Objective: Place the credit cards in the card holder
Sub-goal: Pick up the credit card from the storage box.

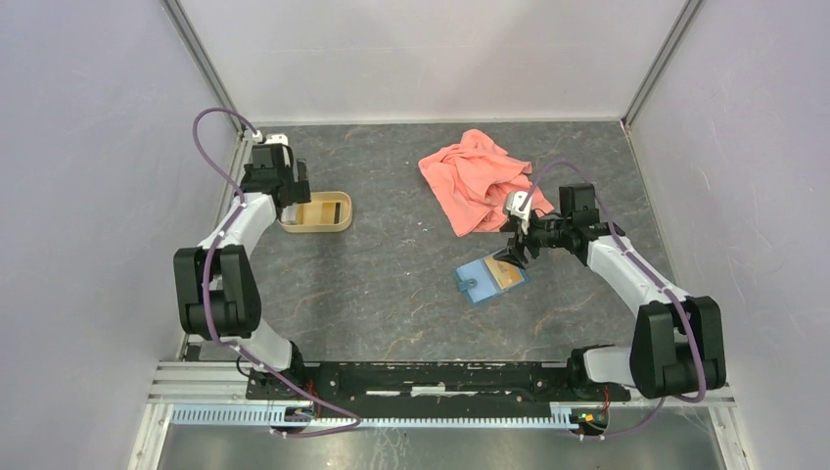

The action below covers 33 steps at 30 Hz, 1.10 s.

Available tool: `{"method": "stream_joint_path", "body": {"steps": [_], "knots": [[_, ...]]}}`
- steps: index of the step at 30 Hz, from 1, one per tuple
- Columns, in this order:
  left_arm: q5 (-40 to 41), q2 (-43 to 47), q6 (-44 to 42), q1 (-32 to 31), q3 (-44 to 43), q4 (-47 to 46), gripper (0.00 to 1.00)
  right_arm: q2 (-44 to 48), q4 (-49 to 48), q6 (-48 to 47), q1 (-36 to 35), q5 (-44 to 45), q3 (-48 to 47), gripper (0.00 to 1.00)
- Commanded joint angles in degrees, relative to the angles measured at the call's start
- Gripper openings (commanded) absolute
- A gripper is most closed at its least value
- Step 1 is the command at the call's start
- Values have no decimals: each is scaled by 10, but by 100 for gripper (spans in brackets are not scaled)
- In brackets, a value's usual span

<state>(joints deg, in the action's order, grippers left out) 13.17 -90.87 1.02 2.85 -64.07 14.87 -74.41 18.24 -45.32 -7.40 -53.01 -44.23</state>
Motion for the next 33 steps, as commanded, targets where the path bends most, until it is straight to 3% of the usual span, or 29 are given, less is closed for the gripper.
{"method": "stream_joint_path", "body": {"steps": [1, 16, 26, 33], "knots": [[-10, -24, -37, 3, -14, -11, 91, -19, 23, -15, -1, 2, -26, 75], [7, -97, -42, 10, -40, 19, 78, -31, 47, -30, -1, -7, -37, 73], [32, -84, -41, 10, -41, 22, 66, -31, 54, -36, 0, -10, -38, 73], [33, -66, -41, 10, -42, 21, 63, -33, 55, -37, -1, -10, -38, 73]]}}
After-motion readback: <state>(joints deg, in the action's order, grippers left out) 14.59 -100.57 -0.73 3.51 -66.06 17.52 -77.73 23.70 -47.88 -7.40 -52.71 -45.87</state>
